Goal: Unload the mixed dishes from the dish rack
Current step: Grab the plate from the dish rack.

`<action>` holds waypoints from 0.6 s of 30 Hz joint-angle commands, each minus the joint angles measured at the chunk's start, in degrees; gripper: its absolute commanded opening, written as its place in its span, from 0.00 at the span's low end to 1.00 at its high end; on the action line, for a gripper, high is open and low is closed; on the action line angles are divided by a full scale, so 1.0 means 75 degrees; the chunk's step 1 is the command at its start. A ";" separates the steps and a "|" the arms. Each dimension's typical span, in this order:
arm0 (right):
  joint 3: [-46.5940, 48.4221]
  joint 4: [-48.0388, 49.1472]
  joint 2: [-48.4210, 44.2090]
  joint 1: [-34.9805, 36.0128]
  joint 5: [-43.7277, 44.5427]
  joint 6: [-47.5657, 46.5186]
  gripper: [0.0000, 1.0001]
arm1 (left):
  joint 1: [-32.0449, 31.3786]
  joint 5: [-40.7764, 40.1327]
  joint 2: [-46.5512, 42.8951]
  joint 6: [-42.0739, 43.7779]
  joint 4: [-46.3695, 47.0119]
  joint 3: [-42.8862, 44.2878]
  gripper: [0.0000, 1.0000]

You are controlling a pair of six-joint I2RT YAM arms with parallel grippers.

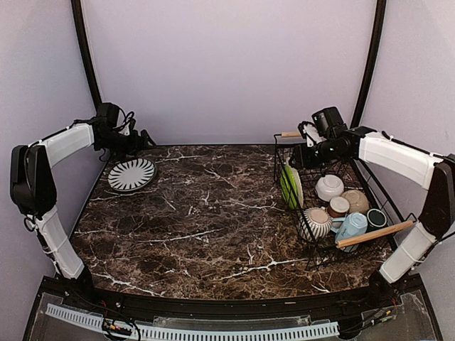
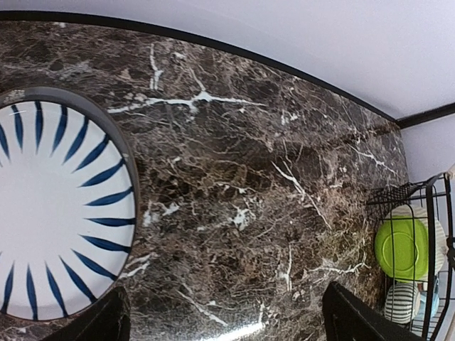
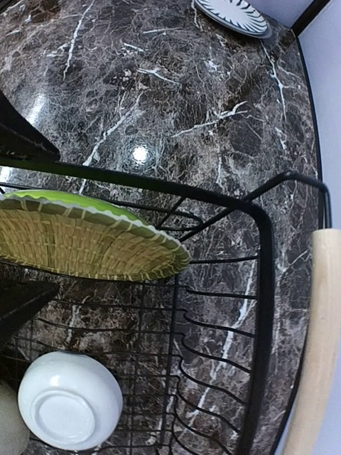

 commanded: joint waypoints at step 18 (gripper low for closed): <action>0.0654 0.0595 0.1412 -0.0045 0.1027 0.0341 0.00 | -0.1277 -0.0047 -0.0241 0.0278 -0.0265 -0.0013 0.93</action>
